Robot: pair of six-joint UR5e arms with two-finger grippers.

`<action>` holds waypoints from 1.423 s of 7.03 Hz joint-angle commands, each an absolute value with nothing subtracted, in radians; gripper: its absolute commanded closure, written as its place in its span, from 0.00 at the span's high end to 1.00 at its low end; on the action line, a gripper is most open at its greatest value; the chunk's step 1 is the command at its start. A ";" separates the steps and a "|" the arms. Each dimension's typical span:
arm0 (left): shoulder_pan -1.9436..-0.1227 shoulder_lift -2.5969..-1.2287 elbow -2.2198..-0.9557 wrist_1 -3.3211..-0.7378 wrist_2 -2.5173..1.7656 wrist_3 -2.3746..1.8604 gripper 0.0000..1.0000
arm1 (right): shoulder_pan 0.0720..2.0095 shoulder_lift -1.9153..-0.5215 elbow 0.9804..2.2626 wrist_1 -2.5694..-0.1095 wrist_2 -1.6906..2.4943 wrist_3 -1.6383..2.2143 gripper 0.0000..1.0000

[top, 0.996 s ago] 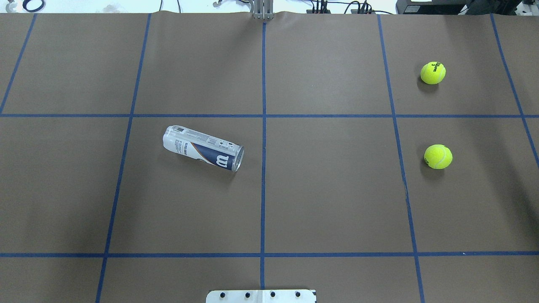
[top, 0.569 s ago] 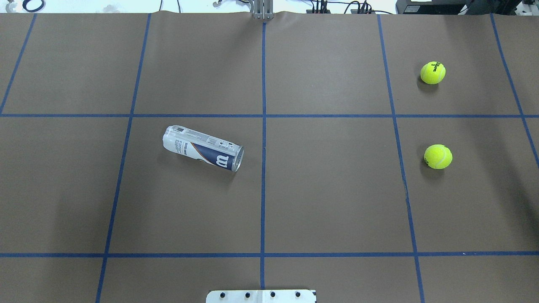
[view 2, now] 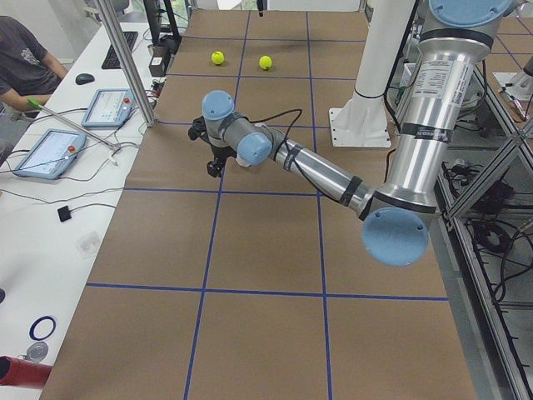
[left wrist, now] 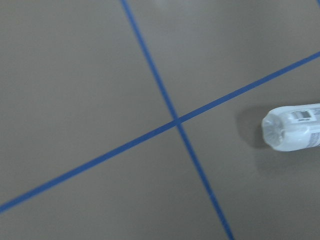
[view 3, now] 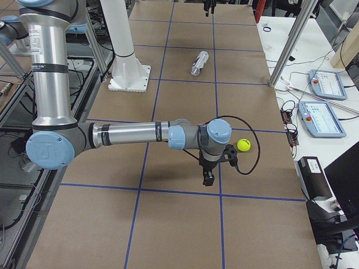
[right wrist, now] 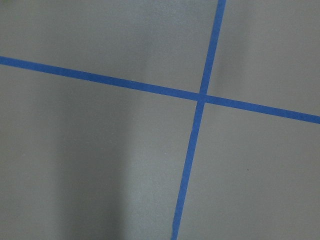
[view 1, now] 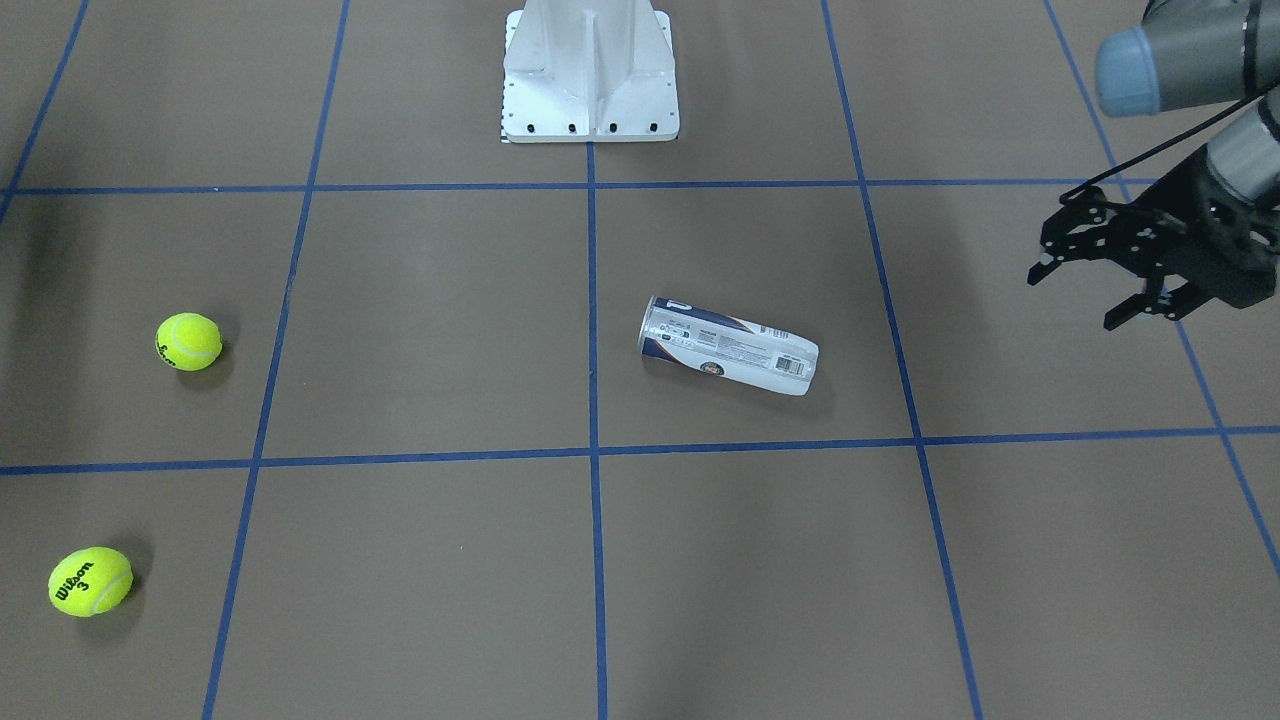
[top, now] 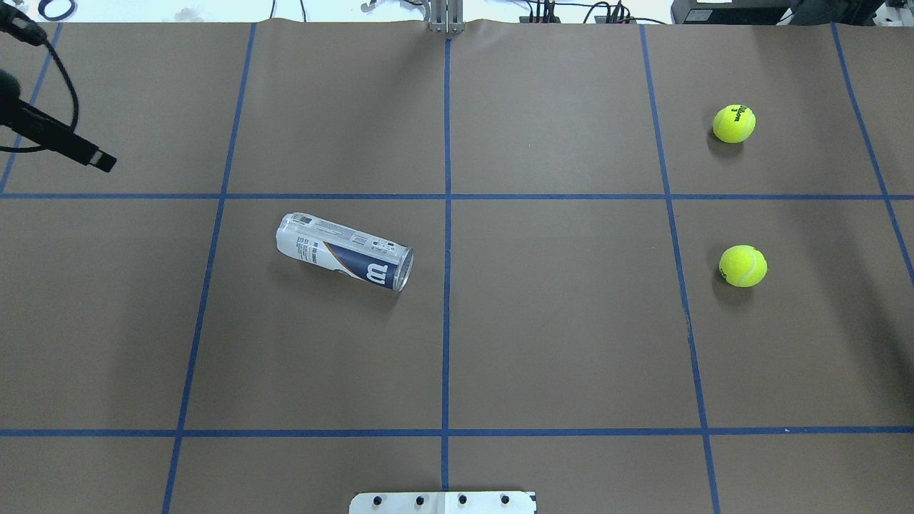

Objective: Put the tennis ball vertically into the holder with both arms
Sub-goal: 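Reach the left gripper down over the lying clear tennis-ball can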

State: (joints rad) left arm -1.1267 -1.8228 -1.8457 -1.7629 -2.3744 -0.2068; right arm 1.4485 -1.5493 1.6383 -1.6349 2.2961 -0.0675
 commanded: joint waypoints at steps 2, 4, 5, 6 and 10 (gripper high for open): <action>-0.925 -2.027 -1.804 -1.747 -2.196 -0.212 1.00 | 1.450 -1.549 1.641 -1.634 2.295 -0.067 0.99; -0.856 -2.084 -1.799 -1.714 -2.137 -0.210 1.00 | 1.448 -1.548 1.641 -1.634 2.293 -0.067 0.99; -0.785 -2.103 -1.793 -1.713 -2.096 -0.204 0.99 | 1.448 -1.548 1.643 -1.634 2.293 -0.067 0.99; -0.743 -2.146 -1.777 -1.716 -2.030 -0.195 0.99 | 1.450 -1.548 1.643 -1.634 2.293 -0.067 0.99; -0.680 -2.195 -1.750 -1.715 -2.000 0.259 0.99 | 1.450 -1.548 1.651 -1.634 2.295 -0.066 0.99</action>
